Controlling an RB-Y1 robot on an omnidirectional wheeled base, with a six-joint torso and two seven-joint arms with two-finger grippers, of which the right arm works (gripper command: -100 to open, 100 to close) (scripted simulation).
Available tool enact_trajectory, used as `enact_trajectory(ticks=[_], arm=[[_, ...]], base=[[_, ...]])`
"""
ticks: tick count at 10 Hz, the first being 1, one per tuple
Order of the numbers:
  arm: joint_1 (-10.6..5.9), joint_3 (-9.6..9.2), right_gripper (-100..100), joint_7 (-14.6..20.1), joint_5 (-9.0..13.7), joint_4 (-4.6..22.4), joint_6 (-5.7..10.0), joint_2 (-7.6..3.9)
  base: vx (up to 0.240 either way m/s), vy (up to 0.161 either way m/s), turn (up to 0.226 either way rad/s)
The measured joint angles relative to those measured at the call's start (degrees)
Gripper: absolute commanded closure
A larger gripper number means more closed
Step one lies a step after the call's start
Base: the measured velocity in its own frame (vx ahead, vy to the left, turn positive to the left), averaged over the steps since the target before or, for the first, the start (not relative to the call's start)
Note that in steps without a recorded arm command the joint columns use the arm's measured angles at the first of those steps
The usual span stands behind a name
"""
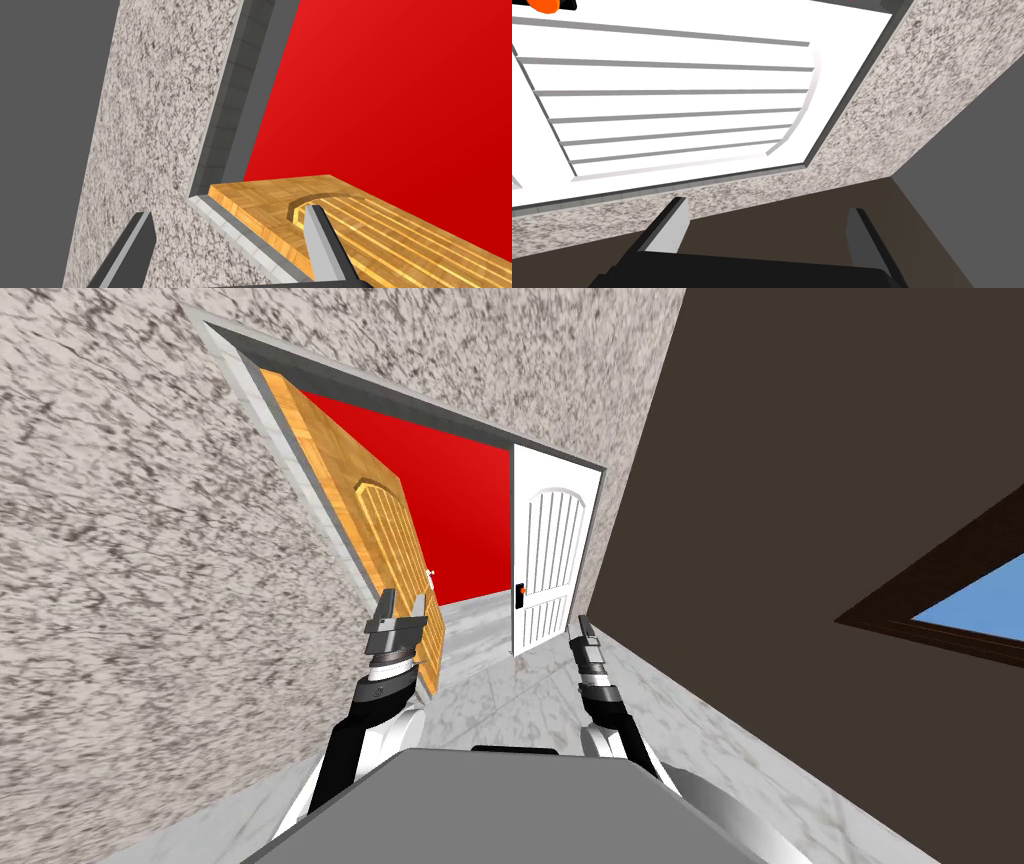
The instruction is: Push the door open
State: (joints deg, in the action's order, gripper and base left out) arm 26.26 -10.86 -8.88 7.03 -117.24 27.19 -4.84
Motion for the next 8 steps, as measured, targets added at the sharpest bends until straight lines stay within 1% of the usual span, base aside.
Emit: enact_trajectory(ticks=[1, 2, 3, 4, 5, 6, 7, 8], arm=[[-0.11, -1.31, -100, -0.41, -0.07, 1.33, -0.18, -0.08], [0.40, -2.99, -100, -0.79, -0.09, 2.01, -0.61, -0.32], [0.44, -3.75, -100, -0.80, 0.12, 2.81, -0.91, -0.88], [0.09, -4.29, -100, -0.62, 0.42, 4.01, -1.11, -1.48], [0.13, -5.43, -100, -0.81, 0.43, 4.73, -1.60, -1.58], [-0.23, -6.66, -100, -1.23, 0.36, 5.92, -2.13, -1.40], [-0.68, -7.50, -100, -1.40, 0.54, 6.90, -2.84, -1.66], [-0.29, -8.53, -100, -1.34, 0.70, 8.04, -2.70, -2.34]], base=[[0.250, -0.057, 0.040], [0.216, -0.044, 0.034], [0.171, -0.069, 0.023], [0.167, -0.071, 0.042], [0.186, -0.048, 0.041], [0.199, -0.066, 0.032], [0.201, -0.082, 0.039], [0.180, -0.074, 0.036]])
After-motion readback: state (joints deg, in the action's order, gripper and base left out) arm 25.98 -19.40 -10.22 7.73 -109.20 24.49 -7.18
